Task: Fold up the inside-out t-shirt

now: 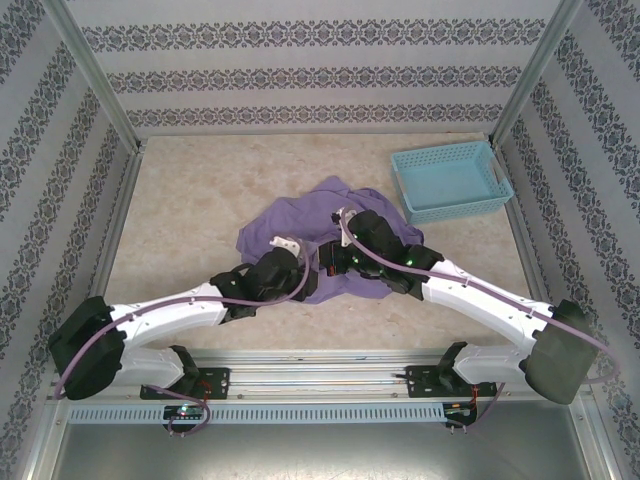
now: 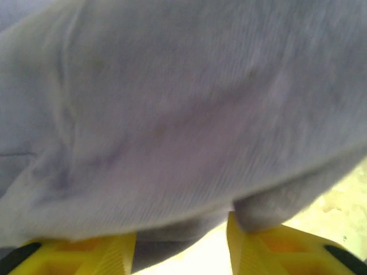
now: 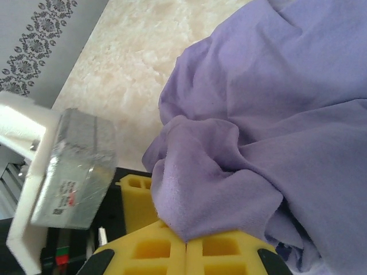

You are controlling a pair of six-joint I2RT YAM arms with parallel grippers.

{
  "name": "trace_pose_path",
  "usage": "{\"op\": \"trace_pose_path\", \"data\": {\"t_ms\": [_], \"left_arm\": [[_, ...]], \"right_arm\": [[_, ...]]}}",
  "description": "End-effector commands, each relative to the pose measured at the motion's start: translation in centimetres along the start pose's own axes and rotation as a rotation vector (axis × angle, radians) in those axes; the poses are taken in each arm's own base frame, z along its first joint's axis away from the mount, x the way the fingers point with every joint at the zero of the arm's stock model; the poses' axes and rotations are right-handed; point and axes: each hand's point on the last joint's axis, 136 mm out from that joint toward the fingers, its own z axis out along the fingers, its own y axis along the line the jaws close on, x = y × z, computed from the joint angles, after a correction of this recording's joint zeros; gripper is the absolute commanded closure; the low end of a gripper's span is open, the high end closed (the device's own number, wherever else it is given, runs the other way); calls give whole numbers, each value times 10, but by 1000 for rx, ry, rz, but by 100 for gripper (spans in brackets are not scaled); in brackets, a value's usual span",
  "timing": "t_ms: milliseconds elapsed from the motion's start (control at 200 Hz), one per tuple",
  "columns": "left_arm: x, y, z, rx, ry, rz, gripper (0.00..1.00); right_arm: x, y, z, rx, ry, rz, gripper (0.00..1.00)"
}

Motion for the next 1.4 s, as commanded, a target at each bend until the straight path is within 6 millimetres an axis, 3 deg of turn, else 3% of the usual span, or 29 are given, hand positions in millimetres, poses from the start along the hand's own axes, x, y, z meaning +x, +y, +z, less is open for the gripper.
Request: {"op": "trace_pose_path", "data": {"t_ms": [0, 205, 480, 639, 799, 874, 939, 1084, 1214, 1394], "left_arm": [[-27, -8, -1, -9, -80, 33, 60], [-35, -2, 5, -21, -86, 35, 75], [-30, 9, 1, -43, -89, 22, 100], [-22, 11, -14, -11, -79, 25, 100], [-31, -16, -42, 142, -99, 8, 100], [-41, -28, -59, 225, -158, -4, 100], [-47, -25, -69, 232, -206, -20, 100], [-47, -15, -66, 224, -211, -54, 100], [-46, -18, -60, 246, -193, -58, 100], [-44, -22, -53, 256, -169, -59, 100]], "right_arm": [[4, 7, -1, -24, 3, 0, 100], [15, 3, 5, -9, 18, 8, 100], [9, -15, -3, 72, -20, 15, 100], [-6, -39, -5, 133, -43, 61, 100], [-14, -57, 6, 223, -8, 8, 100], [-14, -48, 11, 188, 1, -24, 94], [-10, -33, 11, 143, -6, -68, 85], [5, -15, 1, 73, -40, -114, 63], [21, -10, -8, -12, -58, -114, 54], [28, 11, -12, -149, -69, -106, 51]]}}
